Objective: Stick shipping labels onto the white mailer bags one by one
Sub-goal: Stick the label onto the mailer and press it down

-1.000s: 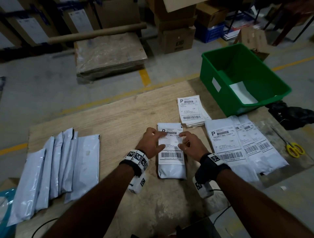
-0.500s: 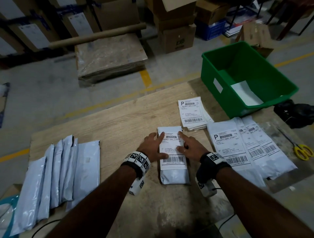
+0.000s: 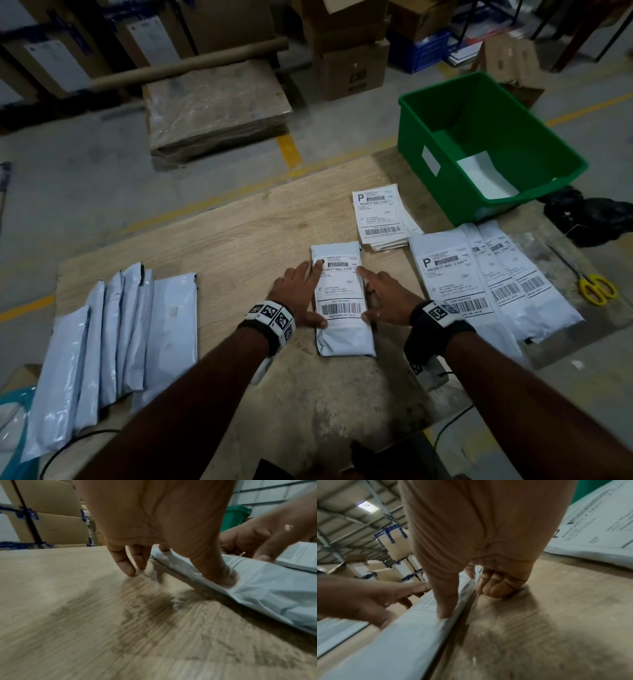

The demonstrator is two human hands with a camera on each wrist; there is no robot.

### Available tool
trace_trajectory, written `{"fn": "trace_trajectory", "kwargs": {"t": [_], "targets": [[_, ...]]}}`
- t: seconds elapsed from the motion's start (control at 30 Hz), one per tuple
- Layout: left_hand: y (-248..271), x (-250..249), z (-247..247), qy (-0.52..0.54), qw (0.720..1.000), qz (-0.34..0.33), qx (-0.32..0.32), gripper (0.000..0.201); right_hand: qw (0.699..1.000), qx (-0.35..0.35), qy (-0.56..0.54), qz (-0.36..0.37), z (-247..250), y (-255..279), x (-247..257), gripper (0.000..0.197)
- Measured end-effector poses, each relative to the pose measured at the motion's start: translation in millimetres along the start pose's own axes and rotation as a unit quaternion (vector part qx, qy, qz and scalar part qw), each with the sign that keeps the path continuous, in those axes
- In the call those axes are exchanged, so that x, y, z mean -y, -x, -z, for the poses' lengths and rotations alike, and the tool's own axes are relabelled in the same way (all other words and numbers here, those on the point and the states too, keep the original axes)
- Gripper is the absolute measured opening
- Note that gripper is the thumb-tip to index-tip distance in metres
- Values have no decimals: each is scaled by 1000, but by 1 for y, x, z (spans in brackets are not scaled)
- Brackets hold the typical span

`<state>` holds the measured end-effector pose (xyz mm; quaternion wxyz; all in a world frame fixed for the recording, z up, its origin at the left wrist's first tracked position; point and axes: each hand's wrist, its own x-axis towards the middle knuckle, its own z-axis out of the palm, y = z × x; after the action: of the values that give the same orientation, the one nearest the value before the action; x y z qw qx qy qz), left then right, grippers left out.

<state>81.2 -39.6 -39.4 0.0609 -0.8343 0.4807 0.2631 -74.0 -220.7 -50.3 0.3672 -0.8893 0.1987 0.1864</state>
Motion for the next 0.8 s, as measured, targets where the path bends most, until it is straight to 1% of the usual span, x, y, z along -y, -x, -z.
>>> {"fn": "trace_trajectory", "kwargs": {"t": [0.07, 0.1, 0.2, 0.3, 0.37, 0.4, 0.43, 0.5, 0.57, 0.63, 0.7, 0.77, 0.8], "targets": [[2, 2, 1, 25, 1000, 4, -9, 116, 1000, -9, 15, -7, -4, 5, -2, 100], [4, 3, 2, 38, 999, 10, -16, 106, 1000, -19, 10, -11, -6, 7, -3, 91], [12, 4, 2, 56, 997, 33, -43, 76, 997, -71, -37, -2, -10, 15, 1, 57], [21, 2, -3, 87, 991, 48, -87, 52, 991, -108, -65, 38, -14, 24, 14, 44], [26, -1, -8, 118, 986, 40, -108, 34, 992, -104, -45, 50, -17, 29, 21, 34], [27, -3, -11, 126, 986, 30, -104, 27, 994, -94, -24, 53, -19, 31, 22, 30], [29, -3, -14, 130, 987, 22, -90, 24, 996, -77, -4, 49, -21, 33, 22, 29], [32, -4, -16, 124, 990, 19, -59, 25, 998, -55, 10, 27, -24, 37, 20, 31], [34, -4, -16, 105, 993, 22, -41, 27, 998, -60, 18, 17, -23, 41, 19, 31], [38, -4, -15, 90, 995, 27, -30, 28, 997, -63, 42, 13, -21, 43, 18, 26], [40, -5, -16, 113, 991, 32, -59, 25, 996, -68, 50, 7, -20, 46, 19, 22], [40, -9, -16, 151, 982, 34, -104, 24, 996, -85, 31, 12, -21, 48, 19, 31], [40, -11, -16, 157, 981, 29, -112, 29, 996, -89, 22, 19, -23, 48, 20, 38]]}}
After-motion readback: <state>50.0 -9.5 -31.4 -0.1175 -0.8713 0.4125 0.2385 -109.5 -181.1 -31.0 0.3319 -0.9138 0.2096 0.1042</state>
